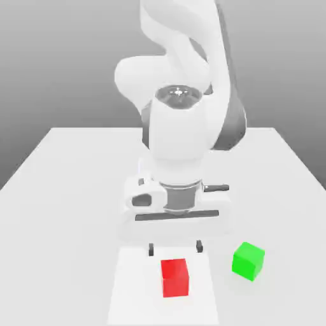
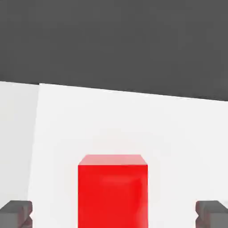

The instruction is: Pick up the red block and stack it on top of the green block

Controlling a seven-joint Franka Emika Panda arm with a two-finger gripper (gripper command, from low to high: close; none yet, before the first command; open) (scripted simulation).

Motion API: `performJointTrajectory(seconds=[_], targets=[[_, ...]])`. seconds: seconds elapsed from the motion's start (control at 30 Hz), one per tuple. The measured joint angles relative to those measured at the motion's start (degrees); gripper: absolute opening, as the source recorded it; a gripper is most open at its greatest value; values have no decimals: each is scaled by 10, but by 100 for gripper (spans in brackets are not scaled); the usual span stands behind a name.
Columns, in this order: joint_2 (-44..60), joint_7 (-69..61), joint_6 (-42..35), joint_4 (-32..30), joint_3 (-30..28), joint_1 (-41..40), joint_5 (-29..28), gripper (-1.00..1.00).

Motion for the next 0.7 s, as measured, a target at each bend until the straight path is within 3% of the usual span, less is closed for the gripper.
performJointTrajectory(seconds=[0.07,0.1,0.33,0.53,0.7], targets=[[42,1,35,5,-1,1,-1,0],[62,1,52,8,-2,1,-2,-100],[66,3,56,9,-2,1,-4,-100],[-39,2,-33,-7,0,6,1,-100],[-81,51,-64,-19,32,65,-1,-100]])
